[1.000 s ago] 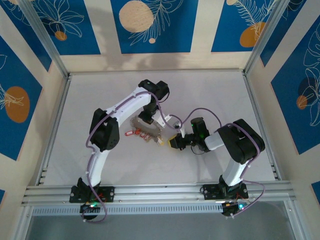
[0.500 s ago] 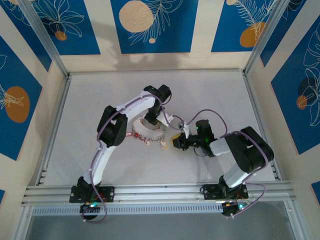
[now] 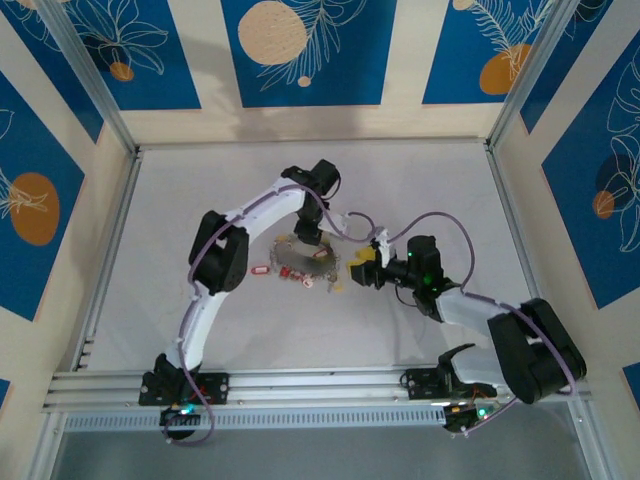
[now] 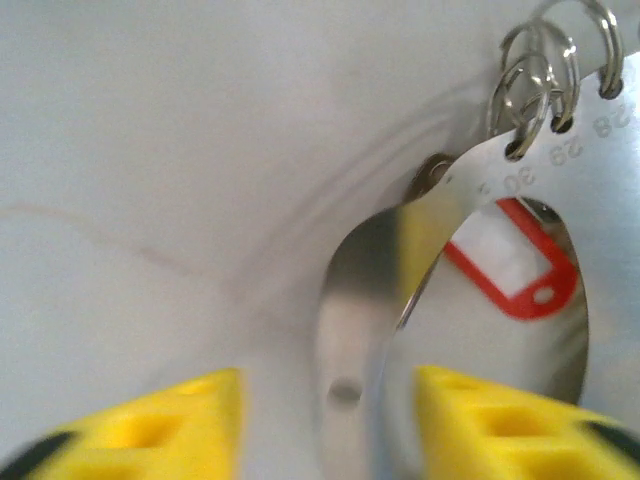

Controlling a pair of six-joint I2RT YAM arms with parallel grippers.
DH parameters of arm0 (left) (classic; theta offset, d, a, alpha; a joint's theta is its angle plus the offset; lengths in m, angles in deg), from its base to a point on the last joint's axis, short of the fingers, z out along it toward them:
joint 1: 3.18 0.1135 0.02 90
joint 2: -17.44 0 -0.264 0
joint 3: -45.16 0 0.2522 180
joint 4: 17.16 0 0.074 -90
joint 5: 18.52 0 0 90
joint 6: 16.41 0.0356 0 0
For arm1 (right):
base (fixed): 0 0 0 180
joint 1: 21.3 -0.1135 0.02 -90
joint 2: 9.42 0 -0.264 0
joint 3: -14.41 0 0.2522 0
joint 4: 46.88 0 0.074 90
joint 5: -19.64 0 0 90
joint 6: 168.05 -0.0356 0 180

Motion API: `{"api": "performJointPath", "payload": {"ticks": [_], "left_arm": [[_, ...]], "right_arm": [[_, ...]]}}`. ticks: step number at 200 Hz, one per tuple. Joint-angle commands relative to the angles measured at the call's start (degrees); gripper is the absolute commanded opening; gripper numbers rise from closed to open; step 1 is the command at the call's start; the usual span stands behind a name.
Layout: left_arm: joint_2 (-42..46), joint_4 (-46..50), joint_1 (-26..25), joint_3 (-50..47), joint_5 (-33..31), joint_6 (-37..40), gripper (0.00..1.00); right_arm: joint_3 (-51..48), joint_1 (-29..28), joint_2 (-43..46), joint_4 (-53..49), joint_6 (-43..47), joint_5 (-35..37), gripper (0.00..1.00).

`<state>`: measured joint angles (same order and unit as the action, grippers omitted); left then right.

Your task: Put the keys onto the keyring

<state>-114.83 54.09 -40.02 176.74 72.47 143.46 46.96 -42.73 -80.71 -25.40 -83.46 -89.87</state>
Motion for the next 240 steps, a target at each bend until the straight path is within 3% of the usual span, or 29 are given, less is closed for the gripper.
{"api": "performJointPath", "payload": {"ticks": [1,22,32,35,37,40,42,61,84,105,126,154,179,203,214,240], "left_arm": [[8.16,0.42,1.46,-0.26,0.24,-2.20,1.00],[13.48,-1.64,2.15,-3.22,-0.66,-5.51,1.00],[16.69,-2.99,3.75,-5.10,1.88,-9.48,1.00],[17.87,-3.64,4.40,-5.93,3.11,-11.11,1.00],[18.61,-4.15,4.87,-6.50,3.88,-12.31,1.00],[20.01,-5.33,5.64,-7.74,5.10,-13.96,1.00],[21.06,-6.29,6.10,-8.63,5.85,-15.35,1.00],[32.38,-20.97,10.14,-23.71,8.67,-26.34,1.00],[46.11,-42.09,13.26,-45.72,3.04,-39.68,1.00],[55.34,-56.88,15.29,-62.98,-1.96,-51.98,1.00],[62.12,-65.12,15.38,-77.08,-9.51,-57.14,1.00],[67.51,-79.22,15.48,-92.99,-20.21,-58.49,1.00],[67.56,-83.90,16.33,-97.64,-20.22,-57.64,1.00],[61.09,-89.04,18.49,-97.53,-16.33,-56.79,1.00],[57.63,-91.04,19.47,-96.63,-16.36,-56.45,1.00],[52.09,-94.83,24.33,-93.67,-9.49,-57.29,1.00]], "right_arm": [[-1.50,1.96,3.30,0.64,-1.02,4.83,0.51],[-1.21,2.83,5.45,0.79,-1.47,5.60,0.57],[-0.83,3.03,6.30,0.68,-1.34,5.59,0.63],[-0.68,3.12,6.55,0.63,-1.28,5.38,0.68],[-0.55,3.19,6.70,0.51,-1.23,5.30,0.76],[-0.32,3.25,6.89,0.31,-1.19,5.27,0.96],[-0.22,3.37,7.04,0.16,-1.21,5.25,1.00],[0.42,4.48,8.02,-0.14,-1.38,5.68,0.99],[1.10,5.87,10.45,-1.42,1.91,6.77,0.99],[1.26,7.31,13.17,-5.53,5.93,11.99,0.99],[-2.03,11.06,14.24,-2.93,5.94,16.35,0.99],[-5.09,16.40,11.88,1.30,5.04,17.99,0.99],[-5.99,18.06,7.10,6.68,5.58,20.33,0.99],[-6.35,19.12,-0.02,15.87,6.39,20.85,0.99],[-4.47,19.52,-1.77,14.67,5.10,20.97,0.99],[-4.46,20.85,-9.93,23.65,2.02,20.42,0.99]]}}
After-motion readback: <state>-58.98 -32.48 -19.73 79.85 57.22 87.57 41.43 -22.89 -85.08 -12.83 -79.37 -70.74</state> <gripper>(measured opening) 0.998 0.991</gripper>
